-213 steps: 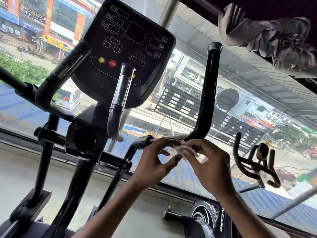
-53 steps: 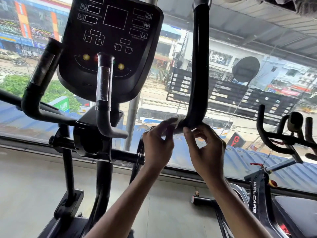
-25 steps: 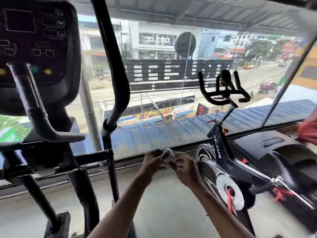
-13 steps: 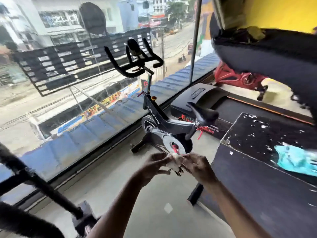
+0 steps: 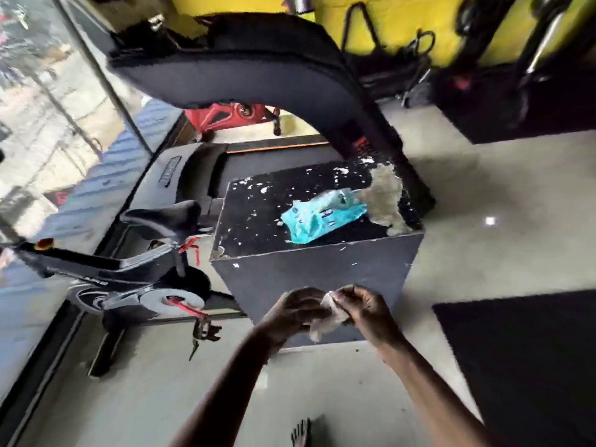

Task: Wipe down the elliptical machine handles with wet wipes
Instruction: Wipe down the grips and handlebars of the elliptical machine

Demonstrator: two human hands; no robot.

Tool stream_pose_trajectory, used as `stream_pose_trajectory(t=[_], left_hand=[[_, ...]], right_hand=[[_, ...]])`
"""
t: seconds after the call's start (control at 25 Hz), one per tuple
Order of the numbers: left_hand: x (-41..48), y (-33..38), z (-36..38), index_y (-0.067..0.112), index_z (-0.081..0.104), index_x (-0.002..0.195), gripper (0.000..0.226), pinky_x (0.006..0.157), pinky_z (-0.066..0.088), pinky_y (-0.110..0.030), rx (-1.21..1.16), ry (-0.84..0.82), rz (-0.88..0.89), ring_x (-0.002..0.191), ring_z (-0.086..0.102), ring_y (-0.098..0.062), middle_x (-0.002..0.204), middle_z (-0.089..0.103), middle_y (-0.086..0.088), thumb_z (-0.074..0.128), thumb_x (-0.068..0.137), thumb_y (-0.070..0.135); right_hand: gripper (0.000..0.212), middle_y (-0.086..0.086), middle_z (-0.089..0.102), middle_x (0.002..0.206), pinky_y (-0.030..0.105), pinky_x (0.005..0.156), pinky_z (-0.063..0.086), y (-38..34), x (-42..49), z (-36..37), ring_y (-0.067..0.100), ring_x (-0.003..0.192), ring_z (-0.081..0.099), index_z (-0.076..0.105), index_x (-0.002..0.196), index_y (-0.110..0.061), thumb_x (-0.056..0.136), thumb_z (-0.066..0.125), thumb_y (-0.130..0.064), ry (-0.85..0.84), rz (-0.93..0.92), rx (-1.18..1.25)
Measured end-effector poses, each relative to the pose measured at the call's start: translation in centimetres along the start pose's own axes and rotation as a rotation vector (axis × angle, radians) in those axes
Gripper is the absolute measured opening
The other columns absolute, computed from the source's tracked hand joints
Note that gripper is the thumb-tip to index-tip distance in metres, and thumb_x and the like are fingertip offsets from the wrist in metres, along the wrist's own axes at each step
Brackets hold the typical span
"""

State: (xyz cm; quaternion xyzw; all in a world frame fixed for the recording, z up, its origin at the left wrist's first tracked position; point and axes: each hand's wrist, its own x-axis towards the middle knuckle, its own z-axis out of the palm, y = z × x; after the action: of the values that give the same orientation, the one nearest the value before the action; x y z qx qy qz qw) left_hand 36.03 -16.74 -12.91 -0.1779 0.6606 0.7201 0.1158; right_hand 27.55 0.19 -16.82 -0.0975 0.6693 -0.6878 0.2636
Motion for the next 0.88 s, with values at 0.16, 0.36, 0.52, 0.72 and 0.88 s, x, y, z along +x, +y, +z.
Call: stream_pose_trajectory(t=[0.16, 0.36, 0.52, 0.72, 0.88], left_hand=[[8.2, 2.4, 8.1, 0.012, 0.063, 0.095, 0.029, 0.065, 0.047, -0.028, 0.148, -0.258, -0.021, 0.079, 0.058, -0.018, 0.087, 0.060, -0.005, 0.081, 0.075, 0.021], [16.4, 3.4, 19.9, 0.016, 0.057, 0.078, 0.023, 0.066, 0.049, -0.030, 0.382, -0.584, -0.079, 0.072, 0.057, -0.017, 0.071, 0.059, 0.002, 0.071, 0.087, 0.000], [18.5, 3.6, 29.5, 0.028, 0.059, 0.089, 0.025, 0.064, 0.045, -0.026, 0.440, -0.820, -0.011, 0.075, 0.055, -0.006, 0.076, 0.059, 0.017, 0.077, 0.077, 0.017], [18.1, 3.0, 40.9, 0.021, 0.066, 0.100, 0.017, 0.055, 0.052, -0.017, 0.572, -1.093, -0.045, 0.074, 0.066, 0.001, 0.092, 0.069, 0.003, 0.070, 0.093, 0.006], [18.3, 2.5, 49.8, 0.014, 0.063, 0.089, 0.014, 0.073, 0.063, -0.040, 0.620, -1.242, -0.033, 0.080, 0.067, -0.013, 0.085, 0.066, -0.004, 0.078, 0.090, 0.015]], right_hand=[[0.014, -0.002, 0.074, 0.079, 0.025, 0.059, 0.055, -0.5, -1.9, -9.2, 0.012, 0.072, 0.068, 0.073, 0.093, -0.011, 0.091, 0.080, -0.023, 0.282, 0.027, 0.108], [0.014, 0.001, 0.078, 0.084, 0.027, 0.067, 0.054, -0.2, -7.1, -17.9, 0.013, 0.075, 0.069, 0.077, 0.095, -0.011, 0.084, 0.083, -0.006, 0.680, -0.005, 0.112], [0.011, 0.009, 0.077, 0.085, 0.026, 0.066, 0.051, 0.0, -11.6, -22.1, 0.017, 0.077, 0.067, 0.079, 0.098, -0.005, 0.088, 0.080, -0.010, 0.998, -0.063, 0.140], [0.016, 0.016, 0.073, 0.087, 0.038, 0.070, 0.057, 1.5, -16.8, -26.2, 0.025, 0.080, 0.067, 0.072, 0.098, -0.003, 0.087, 0.080, -0.012, 1.370, -0.132, 0.364], [0.017, 0.013, 0.073, 0.088, 0.026, 0.068, 0.057, 2.0, -21.2, -31.4, 0.023, 0.079, 0.069, 0.071, 0.102, 0.000, 0.086, 0.076, 0.000, 1.494, -0.264, 0.548]])
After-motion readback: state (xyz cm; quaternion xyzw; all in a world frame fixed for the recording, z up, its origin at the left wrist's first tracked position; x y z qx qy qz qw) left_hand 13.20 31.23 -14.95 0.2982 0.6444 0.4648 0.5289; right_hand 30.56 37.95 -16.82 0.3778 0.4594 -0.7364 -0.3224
